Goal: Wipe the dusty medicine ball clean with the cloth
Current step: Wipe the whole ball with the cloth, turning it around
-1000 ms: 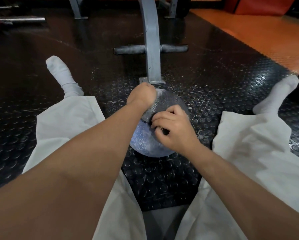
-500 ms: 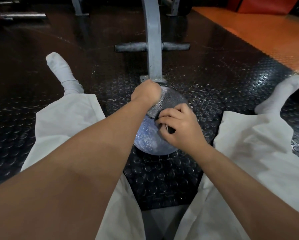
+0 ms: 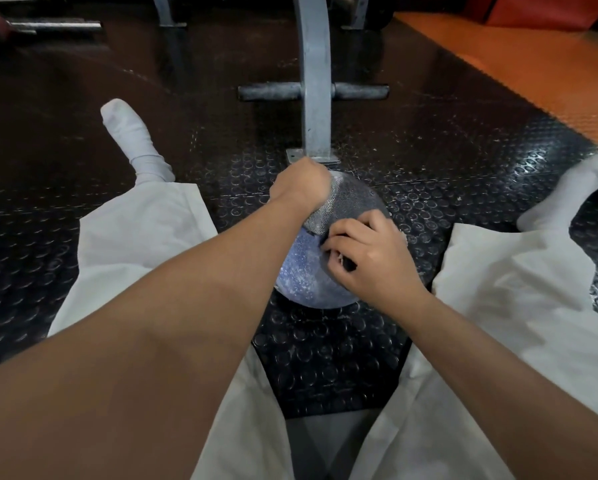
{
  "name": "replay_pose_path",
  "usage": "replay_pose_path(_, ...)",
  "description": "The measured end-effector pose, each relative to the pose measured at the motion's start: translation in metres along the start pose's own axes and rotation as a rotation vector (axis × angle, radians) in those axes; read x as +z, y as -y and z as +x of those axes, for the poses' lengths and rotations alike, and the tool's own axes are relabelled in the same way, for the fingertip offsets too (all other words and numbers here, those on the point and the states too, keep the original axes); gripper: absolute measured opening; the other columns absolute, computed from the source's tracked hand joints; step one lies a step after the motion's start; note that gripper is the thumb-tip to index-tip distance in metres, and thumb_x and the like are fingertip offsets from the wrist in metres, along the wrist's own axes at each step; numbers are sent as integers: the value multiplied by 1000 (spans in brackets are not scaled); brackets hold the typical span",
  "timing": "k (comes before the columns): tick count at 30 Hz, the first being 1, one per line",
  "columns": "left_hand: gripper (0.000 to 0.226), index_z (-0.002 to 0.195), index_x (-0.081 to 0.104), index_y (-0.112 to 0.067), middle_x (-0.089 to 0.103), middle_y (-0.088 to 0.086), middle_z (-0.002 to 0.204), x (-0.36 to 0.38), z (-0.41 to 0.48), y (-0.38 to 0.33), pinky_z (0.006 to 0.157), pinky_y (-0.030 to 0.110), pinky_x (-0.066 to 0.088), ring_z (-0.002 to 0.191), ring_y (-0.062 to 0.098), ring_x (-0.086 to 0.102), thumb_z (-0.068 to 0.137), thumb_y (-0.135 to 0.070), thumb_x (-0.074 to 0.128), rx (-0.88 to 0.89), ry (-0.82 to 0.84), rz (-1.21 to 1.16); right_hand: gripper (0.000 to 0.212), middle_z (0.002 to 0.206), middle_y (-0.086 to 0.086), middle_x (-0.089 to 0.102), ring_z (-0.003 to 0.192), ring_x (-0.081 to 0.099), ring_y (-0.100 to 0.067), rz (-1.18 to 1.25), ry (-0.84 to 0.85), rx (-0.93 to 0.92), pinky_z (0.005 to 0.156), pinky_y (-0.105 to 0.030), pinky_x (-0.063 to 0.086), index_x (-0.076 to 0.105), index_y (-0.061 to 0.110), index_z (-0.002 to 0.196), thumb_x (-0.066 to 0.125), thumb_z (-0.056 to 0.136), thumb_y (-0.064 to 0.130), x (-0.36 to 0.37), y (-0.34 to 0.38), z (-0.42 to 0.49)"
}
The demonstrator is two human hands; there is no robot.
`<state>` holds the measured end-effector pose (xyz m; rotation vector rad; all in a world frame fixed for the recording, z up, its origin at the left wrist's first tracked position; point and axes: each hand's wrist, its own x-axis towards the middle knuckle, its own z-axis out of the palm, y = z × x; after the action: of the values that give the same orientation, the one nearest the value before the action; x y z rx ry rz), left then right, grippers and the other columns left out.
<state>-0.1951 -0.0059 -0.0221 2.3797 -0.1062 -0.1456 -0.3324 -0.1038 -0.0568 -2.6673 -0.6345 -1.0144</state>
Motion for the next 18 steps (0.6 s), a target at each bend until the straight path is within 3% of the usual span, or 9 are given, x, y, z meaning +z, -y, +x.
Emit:
replay_pose_path(6, 39, 131, 56, -7, 55, 12, 135, 1, 6, -2, 97, 36, 43, 121, 31, 54, 99, -12, 34, -15, 27, 47, 13, 85, 7, 63, 78, 41, -22, -148, 54, 85, 60, -32, 30, 74, 18, 79, 61, 80, 21, 16, 19, 30)
replay_pose_path(14, 35, 115, 62, 4, 57, 20, 124, 1, 5, -1, 98, 46, 47, 116, 37, 54, 94, 4, 34, 61, 49, 76, 25, 93, 3, 66, 77, 47, -25, -134, 45, 26, 58, -36, 43, 75, 15, 93, 52, 86, 19, -8, -5, 3)
replay_pose_path(18, 38, 124, 57, 1, 58, 20, 126, 0, 4, -5, 98, 45, 46, 117, 38, 54, 100, -14, 33, 3, 16, 20, 24, 90, 3, 66, 76, 50, -27, -124, 30, 21, 58, -37, 43, 75, 15, 90, 52, 86, 18, -7, -6, 8)
